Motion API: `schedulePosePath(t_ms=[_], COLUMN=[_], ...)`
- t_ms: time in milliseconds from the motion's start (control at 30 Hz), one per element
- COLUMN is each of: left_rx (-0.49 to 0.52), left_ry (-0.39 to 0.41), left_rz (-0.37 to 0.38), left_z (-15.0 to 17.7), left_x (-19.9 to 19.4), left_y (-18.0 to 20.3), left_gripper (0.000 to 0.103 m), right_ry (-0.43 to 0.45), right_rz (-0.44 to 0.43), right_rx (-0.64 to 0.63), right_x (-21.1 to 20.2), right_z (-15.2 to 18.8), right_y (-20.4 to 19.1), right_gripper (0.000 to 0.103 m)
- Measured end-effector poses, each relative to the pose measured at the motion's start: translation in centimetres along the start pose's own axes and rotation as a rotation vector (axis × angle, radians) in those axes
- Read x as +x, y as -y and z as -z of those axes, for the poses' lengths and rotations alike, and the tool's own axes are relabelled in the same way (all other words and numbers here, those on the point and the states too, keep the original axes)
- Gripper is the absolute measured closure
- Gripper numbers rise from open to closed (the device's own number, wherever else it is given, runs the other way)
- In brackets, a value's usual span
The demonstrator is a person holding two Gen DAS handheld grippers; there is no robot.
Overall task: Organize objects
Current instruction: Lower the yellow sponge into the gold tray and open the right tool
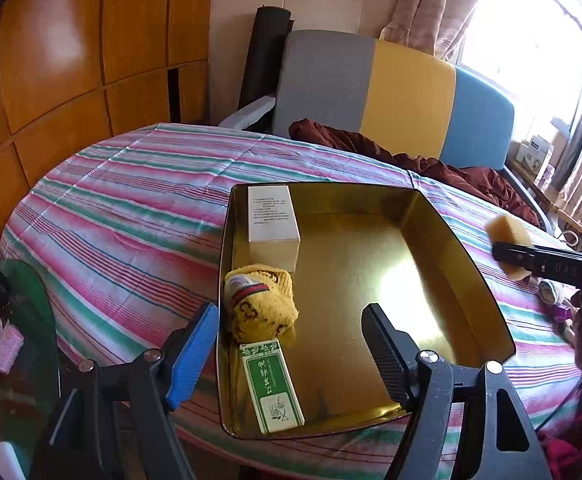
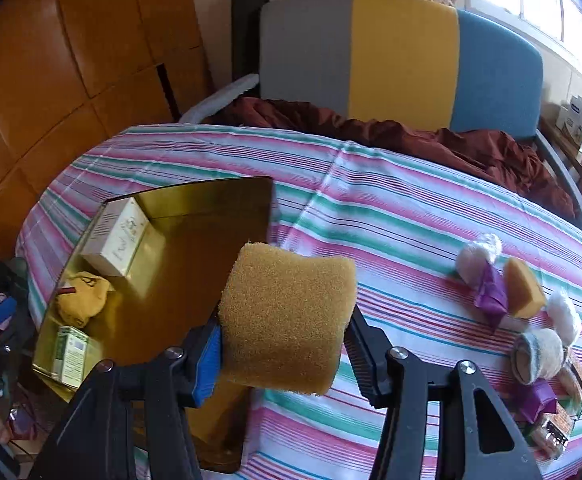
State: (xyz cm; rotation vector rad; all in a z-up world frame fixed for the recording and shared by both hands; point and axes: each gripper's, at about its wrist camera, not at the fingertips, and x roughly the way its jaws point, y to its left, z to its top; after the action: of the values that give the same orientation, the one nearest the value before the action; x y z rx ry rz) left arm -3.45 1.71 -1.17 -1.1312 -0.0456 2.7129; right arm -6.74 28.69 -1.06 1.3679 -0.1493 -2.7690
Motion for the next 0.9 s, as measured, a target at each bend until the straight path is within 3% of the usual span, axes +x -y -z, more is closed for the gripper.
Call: schedulePosePath(t_ms=[300, 533, 700, 767, 900], left_rx=[-0.061, -0.119, -0.127, -0.128, -0.131], left_ry=[-0.010, -0.012, -0.020, -0.023, -0.029], left_rz=[-0.009, -0.017, -0.007, -0.009, -0.015], left_z=[1.4, 1.5, 1.5, 1.5, 1.5], left_x=[-0.2, -0.1, 0.2, 0.4, 0.5], left_y=[-2.4, -4.2, -4.5, -4.5, -4.6], left_gripper=[0.026, 0.021, 0.016, 0.016, 0.015], right_ry=[-0.118, -0.191, -0.189, -0.174, -0.149], right_rz=[-0.102, -0.106, -0.127, -0.149, -0.171], right_rx=[-0.105, -0.037, 0.012, 0.022, 0.012], right_x=[5.7, 10.9, 13.0, 12.6, 11.5], right_z=[-1.1, -4.1, -6.1, -6.4, -6.0], right_y=[-9.0, -11.6, -12.7, -12.7, -12.4], right_gripper=[0.047, 0.045, 0.035, 0.019, 0.015])
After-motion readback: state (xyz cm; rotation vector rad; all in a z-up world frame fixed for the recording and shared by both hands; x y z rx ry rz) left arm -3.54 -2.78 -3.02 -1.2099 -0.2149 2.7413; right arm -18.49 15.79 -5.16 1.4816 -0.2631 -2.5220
